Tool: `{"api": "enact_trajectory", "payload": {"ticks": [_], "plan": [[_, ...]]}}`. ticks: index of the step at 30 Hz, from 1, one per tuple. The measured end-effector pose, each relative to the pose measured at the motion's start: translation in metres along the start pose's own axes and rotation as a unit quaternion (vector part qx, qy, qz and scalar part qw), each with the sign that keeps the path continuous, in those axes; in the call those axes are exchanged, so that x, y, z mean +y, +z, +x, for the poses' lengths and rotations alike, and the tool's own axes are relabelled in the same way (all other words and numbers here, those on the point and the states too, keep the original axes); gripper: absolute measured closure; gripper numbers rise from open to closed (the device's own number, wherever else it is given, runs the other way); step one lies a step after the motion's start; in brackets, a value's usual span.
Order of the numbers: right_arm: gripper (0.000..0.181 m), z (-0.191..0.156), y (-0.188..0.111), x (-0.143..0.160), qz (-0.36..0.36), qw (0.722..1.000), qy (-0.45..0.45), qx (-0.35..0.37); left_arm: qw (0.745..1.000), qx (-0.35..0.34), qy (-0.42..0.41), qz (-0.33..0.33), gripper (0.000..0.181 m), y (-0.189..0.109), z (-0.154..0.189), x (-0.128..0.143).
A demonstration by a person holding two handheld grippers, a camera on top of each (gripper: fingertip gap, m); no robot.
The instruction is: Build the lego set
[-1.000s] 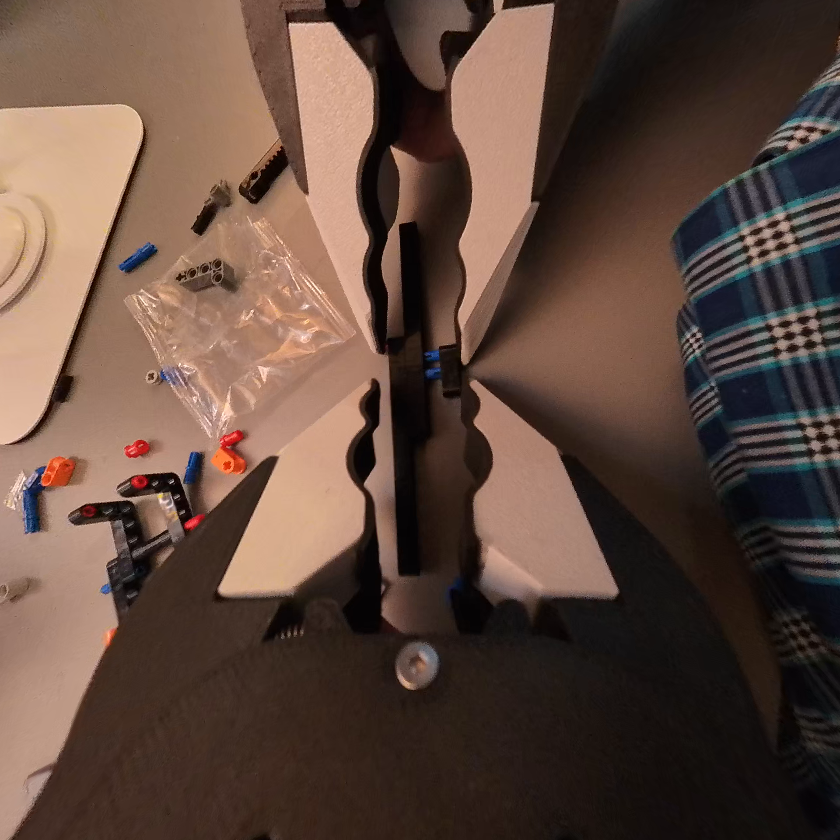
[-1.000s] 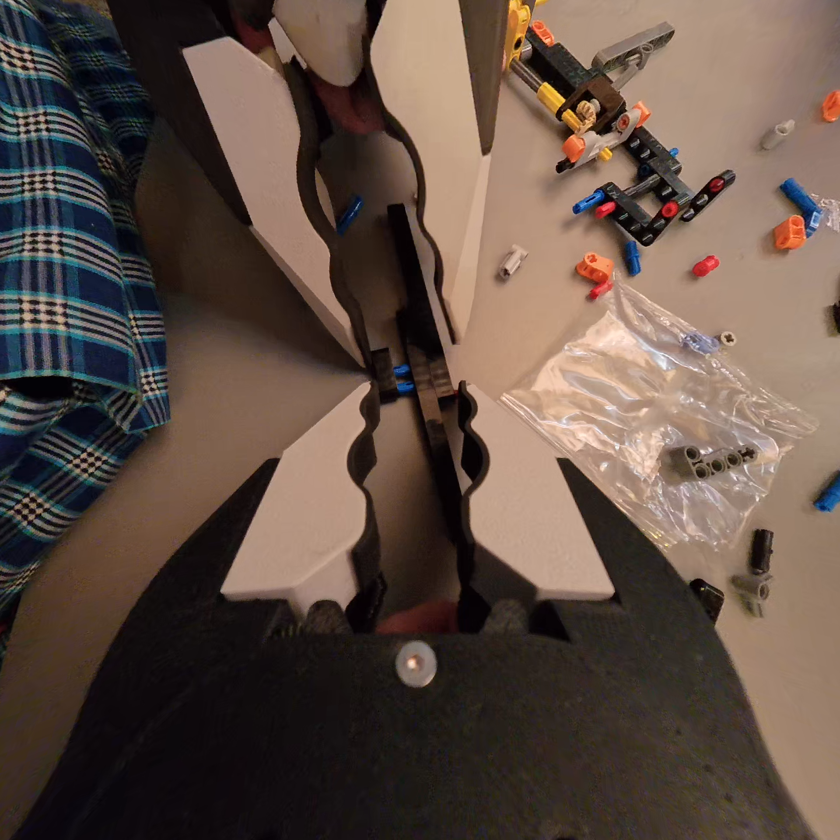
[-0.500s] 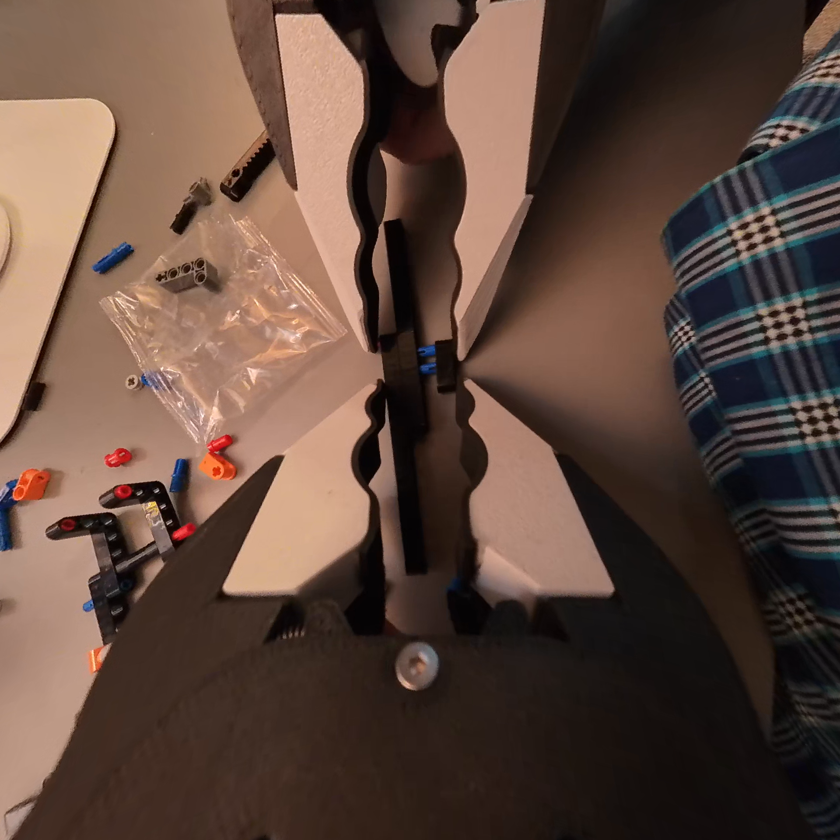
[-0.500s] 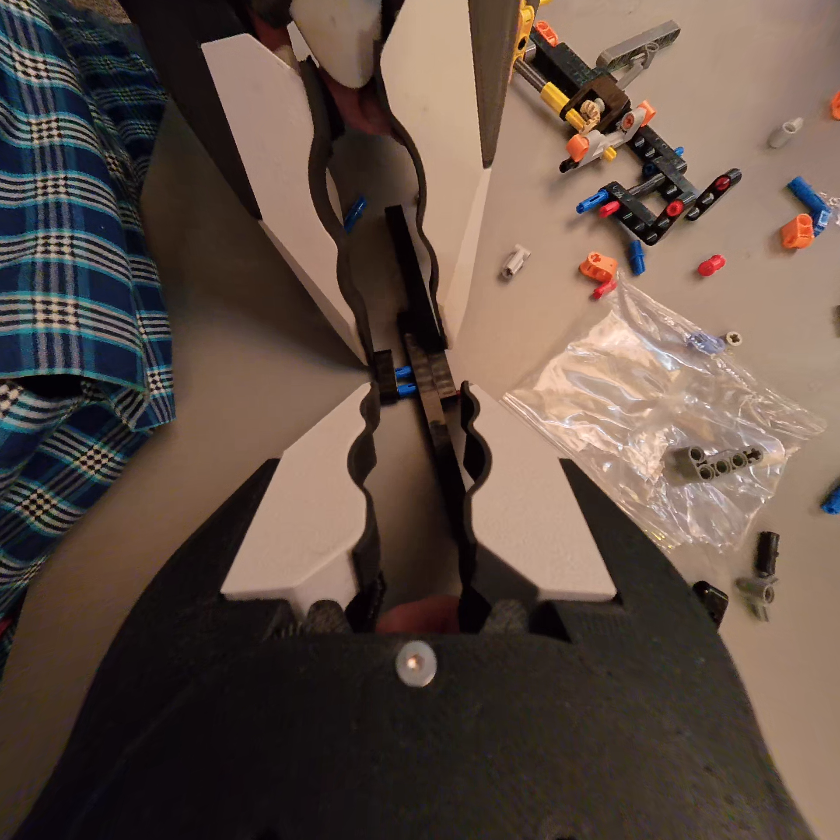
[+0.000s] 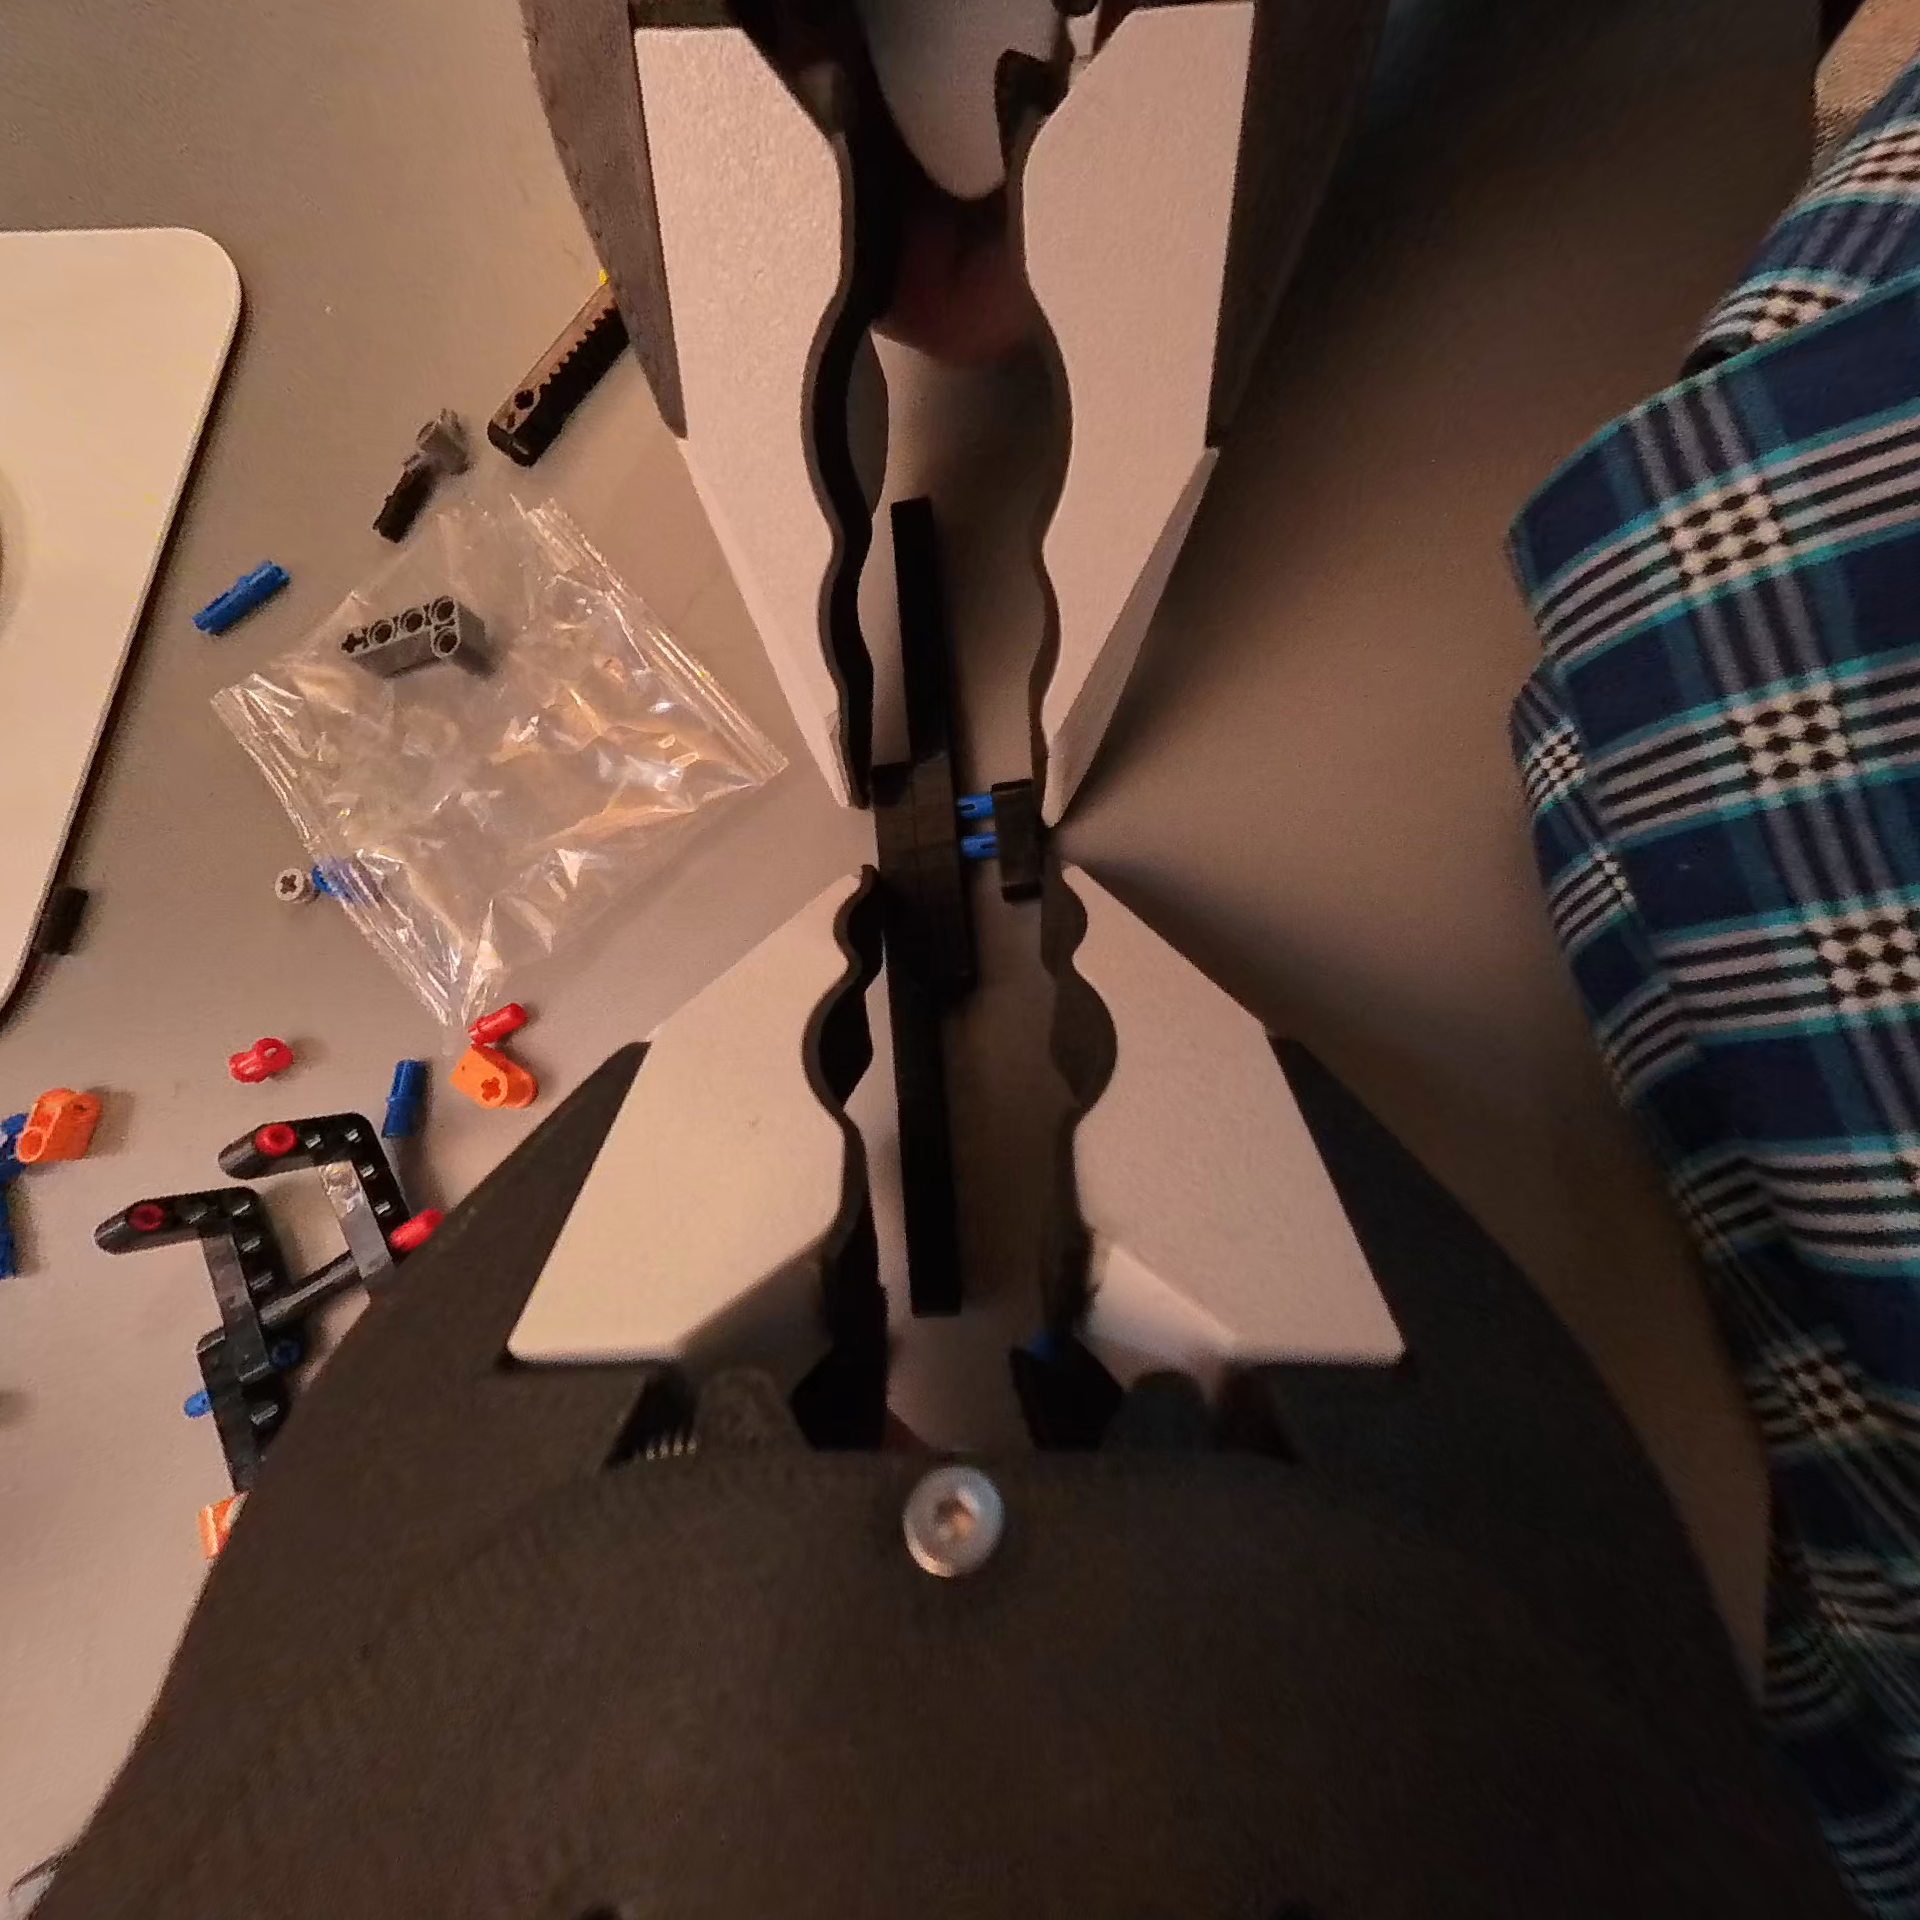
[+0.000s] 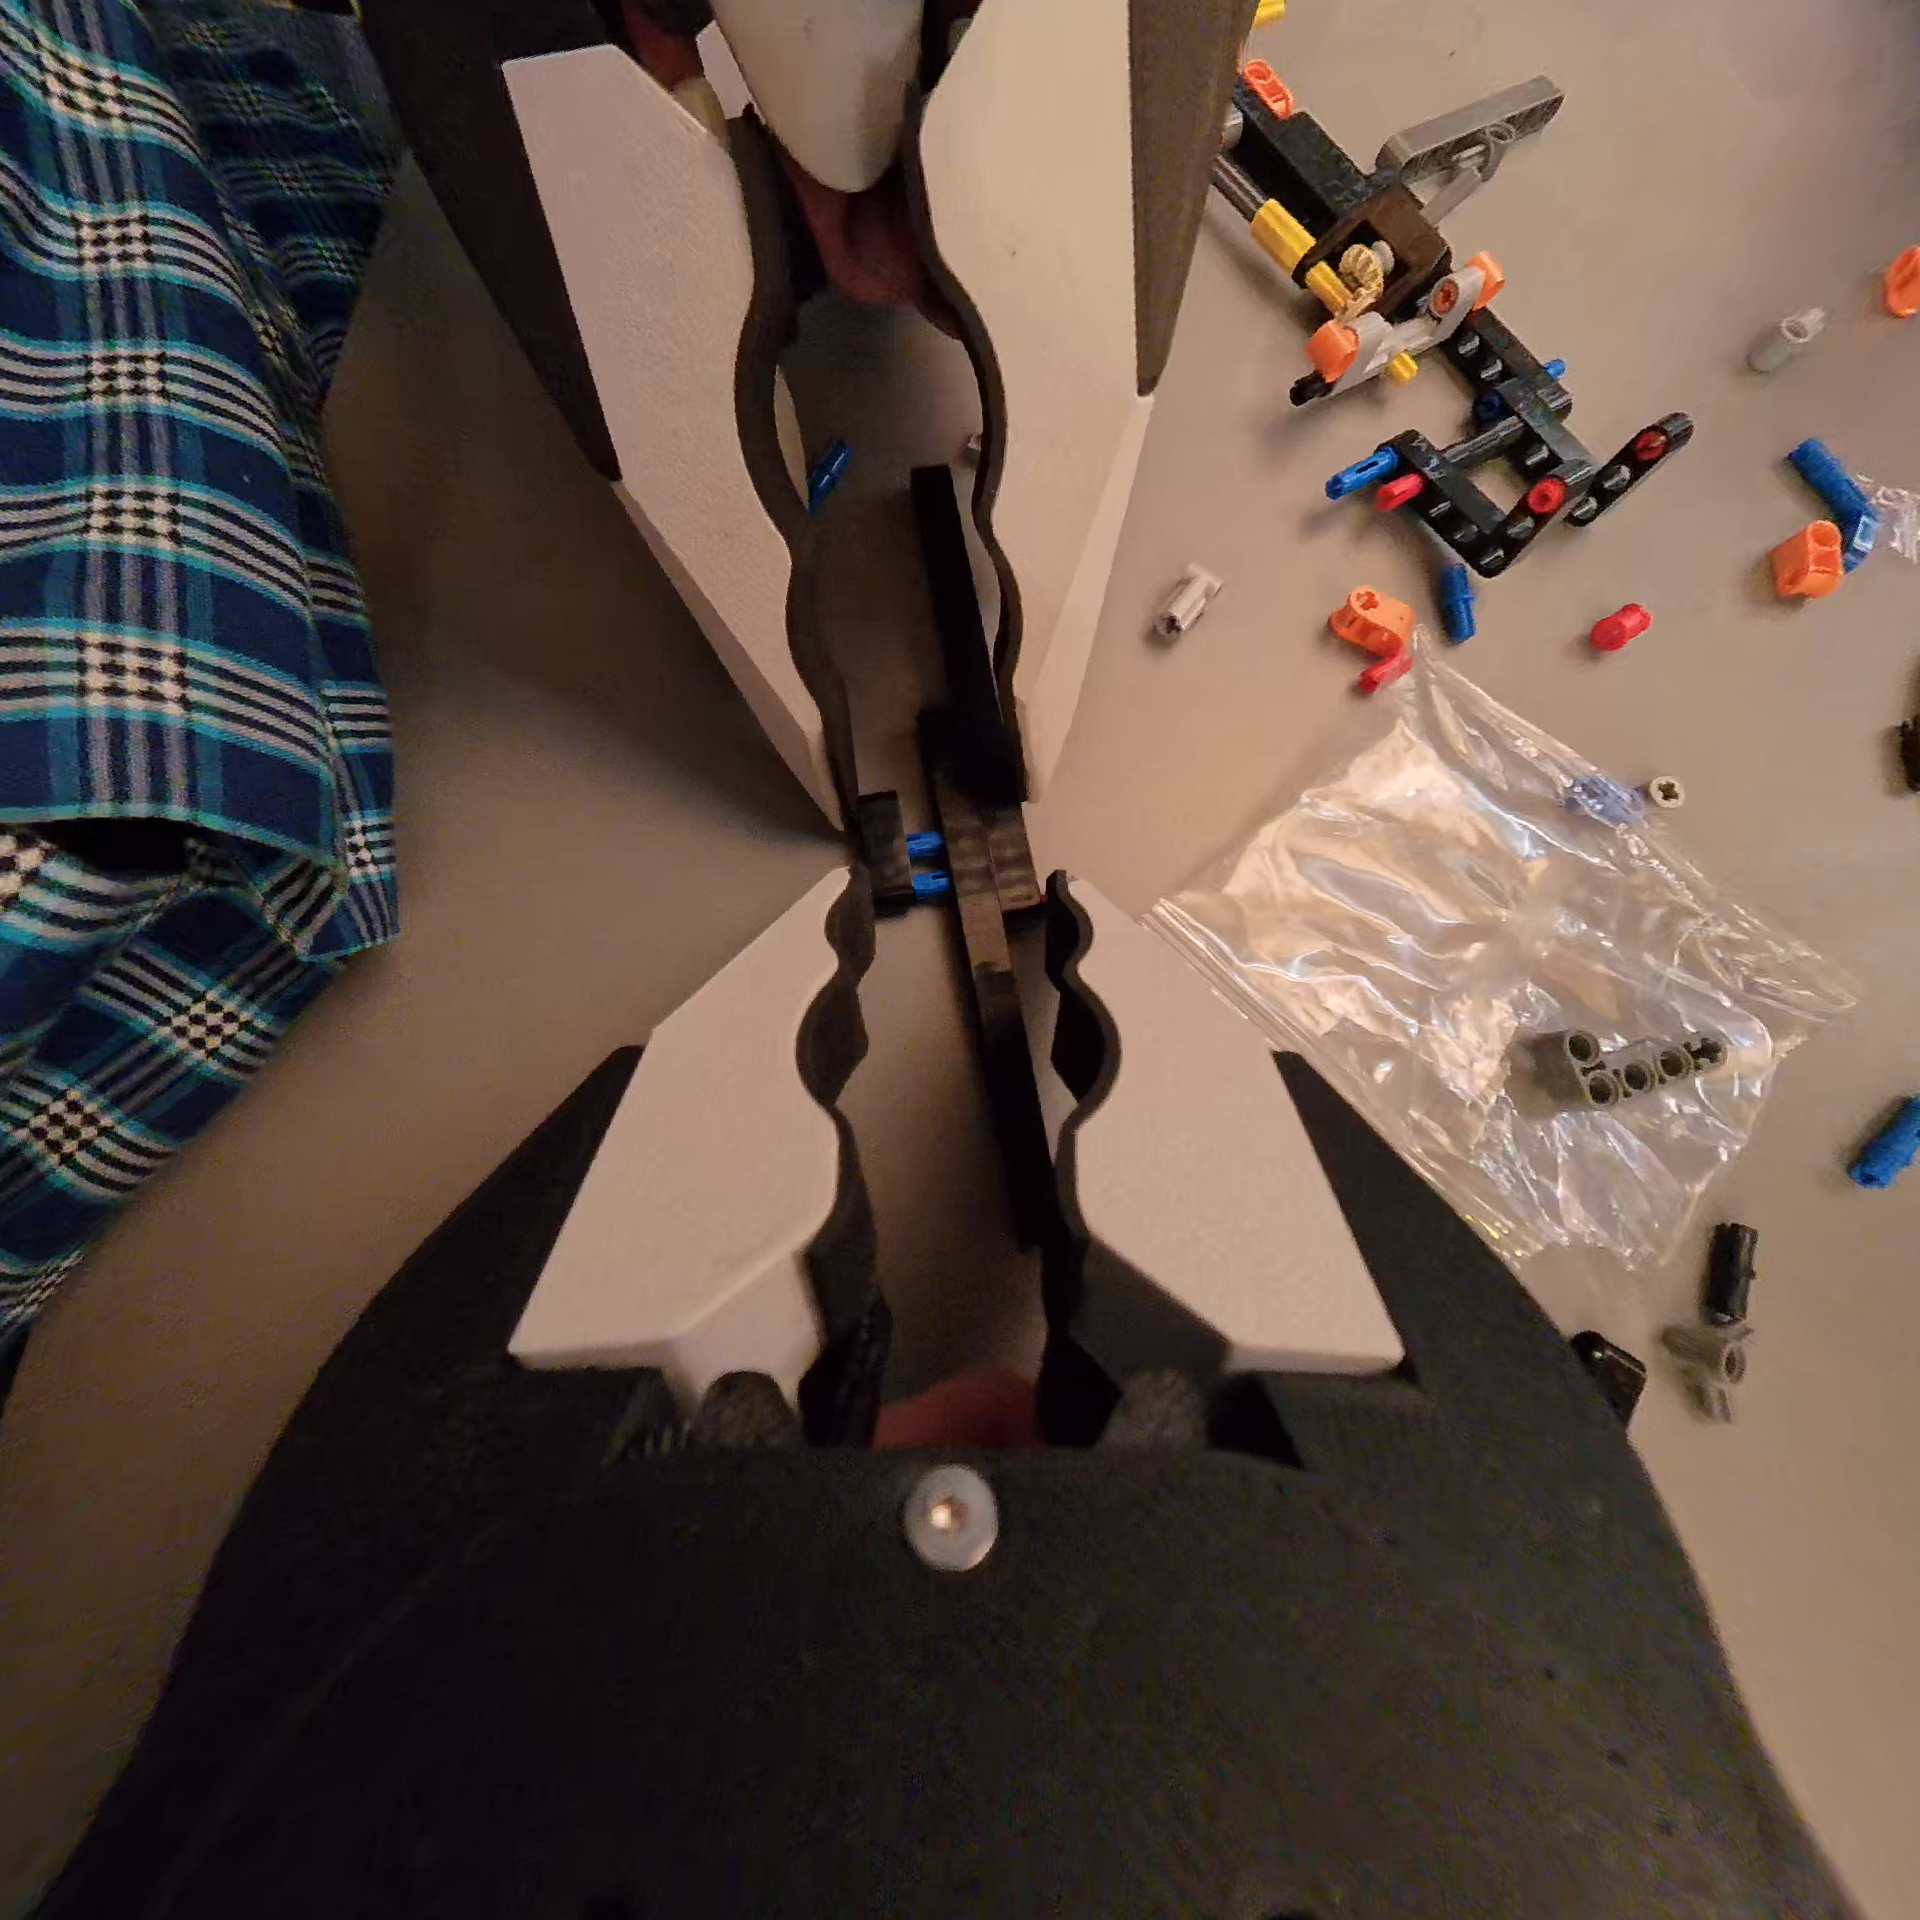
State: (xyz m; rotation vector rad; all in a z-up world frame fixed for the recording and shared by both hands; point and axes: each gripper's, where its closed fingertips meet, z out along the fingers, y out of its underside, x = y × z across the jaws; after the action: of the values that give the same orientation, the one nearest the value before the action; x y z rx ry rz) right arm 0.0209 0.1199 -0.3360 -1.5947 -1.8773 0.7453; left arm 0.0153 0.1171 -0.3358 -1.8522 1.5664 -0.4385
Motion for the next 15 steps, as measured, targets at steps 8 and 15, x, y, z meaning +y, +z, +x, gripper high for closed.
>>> {"api": "enact_trajectory", "payload": {"ticks": [8, 15], "plan": [[0.15, 0.0, 0.0007, 0.0, -0.001, 1.0, 0.002, -0.004, 1.0, 0.006, 0.001, 0.001, 0.152, 0.0004, -0.0001, -0.0001], [0.151, 0.0003, 0.0006, 0.0007, 0.001, 1.0, -0.014, 0.011, 1.0, 0.011, 0.015, 0.012, 0.152, 0.0009, -0.0004, -0.0004]]}}
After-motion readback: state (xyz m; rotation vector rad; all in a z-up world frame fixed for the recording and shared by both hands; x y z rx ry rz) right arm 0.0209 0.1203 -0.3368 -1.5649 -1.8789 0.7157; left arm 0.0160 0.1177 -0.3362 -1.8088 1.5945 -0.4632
